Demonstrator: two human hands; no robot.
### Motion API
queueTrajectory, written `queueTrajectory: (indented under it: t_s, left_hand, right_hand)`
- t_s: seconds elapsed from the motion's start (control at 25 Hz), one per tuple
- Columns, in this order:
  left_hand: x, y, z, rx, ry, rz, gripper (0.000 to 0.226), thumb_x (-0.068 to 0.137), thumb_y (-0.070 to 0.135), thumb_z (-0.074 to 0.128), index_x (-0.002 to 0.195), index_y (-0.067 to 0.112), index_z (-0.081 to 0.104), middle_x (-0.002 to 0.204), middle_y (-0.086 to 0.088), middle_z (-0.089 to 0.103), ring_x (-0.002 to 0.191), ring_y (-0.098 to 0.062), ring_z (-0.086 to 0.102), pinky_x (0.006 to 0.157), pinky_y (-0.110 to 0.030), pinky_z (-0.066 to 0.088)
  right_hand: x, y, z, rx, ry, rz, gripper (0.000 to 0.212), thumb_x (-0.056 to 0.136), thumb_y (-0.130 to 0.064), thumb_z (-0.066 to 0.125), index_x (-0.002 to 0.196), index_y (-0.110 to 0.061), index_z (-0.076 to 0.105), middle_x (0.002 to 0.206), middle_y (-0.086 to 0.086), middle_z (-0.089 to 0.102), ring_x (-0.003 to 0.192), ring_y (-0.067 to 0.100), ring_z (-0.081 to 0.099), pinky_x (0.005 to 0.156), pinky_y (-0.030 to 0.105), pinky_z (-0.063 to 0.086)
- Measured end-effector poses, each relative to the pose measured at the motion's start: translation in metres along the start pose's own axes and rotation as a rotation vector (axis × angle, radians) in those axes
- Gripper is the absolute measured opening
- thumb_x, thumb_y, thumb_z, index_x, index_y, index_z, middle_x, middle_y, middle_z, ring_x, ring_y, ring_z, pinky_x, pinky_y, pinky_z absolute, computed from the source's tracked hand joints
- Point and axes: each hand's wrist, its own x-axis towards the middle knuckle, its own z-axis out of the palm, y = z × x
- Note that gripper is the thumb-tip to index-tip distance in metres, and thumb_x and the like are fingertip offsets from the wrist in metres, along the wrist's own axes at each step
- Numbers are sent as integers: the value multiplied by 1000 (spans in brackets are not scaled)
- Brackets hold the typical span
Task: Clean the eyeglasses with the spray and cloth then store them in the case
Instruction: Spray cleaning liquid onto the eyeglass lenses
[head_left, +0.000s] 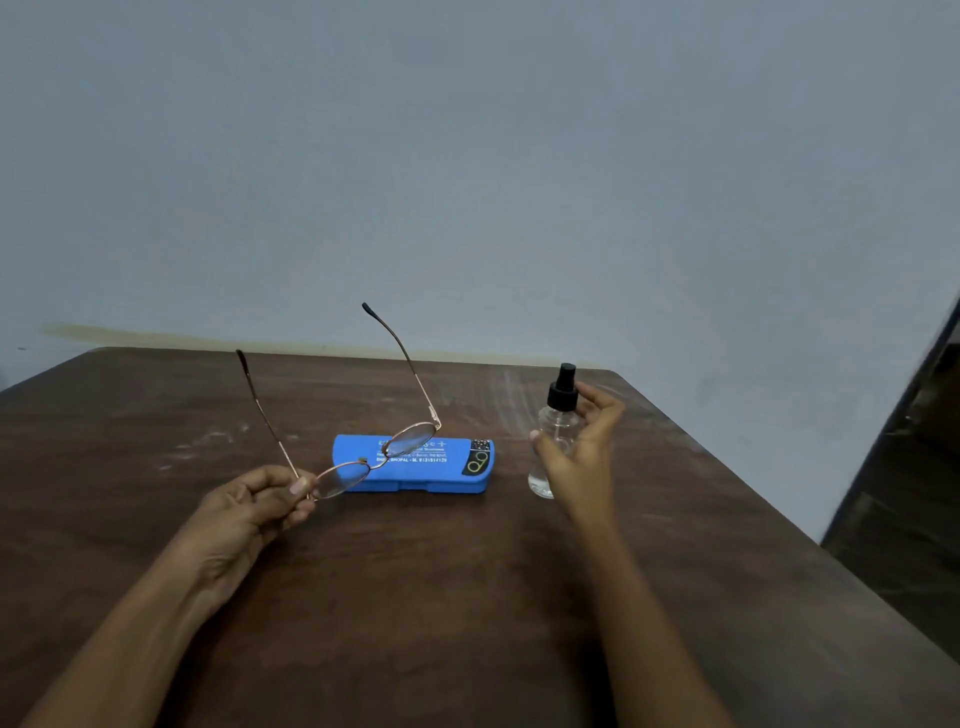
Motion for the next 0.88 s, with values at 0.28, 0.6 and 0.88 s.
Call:
queueTrajectory:
  t_s: [0.28,0.6,0.88]
  left_hand:
    - [-1,-3,4,87,-54,122,19,84,-9,48,73,5,56,45,4,63,42,-1,56,45,-6,45]
    - [-2,-3,8,129,-51,219,17,82,-11,48,73,1,55,44,-2,62,41,-1,54,45,-6,44]
    - [-1,-4,6,174,-30,259,16,81,-12,51,73,0,57,47,1,64,42,-2,56,46,-8,46]
  right_hand:
    - [-1,8,-3,-53,52,107,50,77,12,56,104,-18,26,96,-14,41,85,-7,48,64,-3,38]
    - [-4,9,-2,-50,46,110,65,71,18,55,110,-21,21,89,-7,42,71,5,52,59,7,45]
    - [-13,-5,-4,-225,295,-74,50,75,-29,57,119,-13,40,106,-3,47,102,19,46,94,39,38]
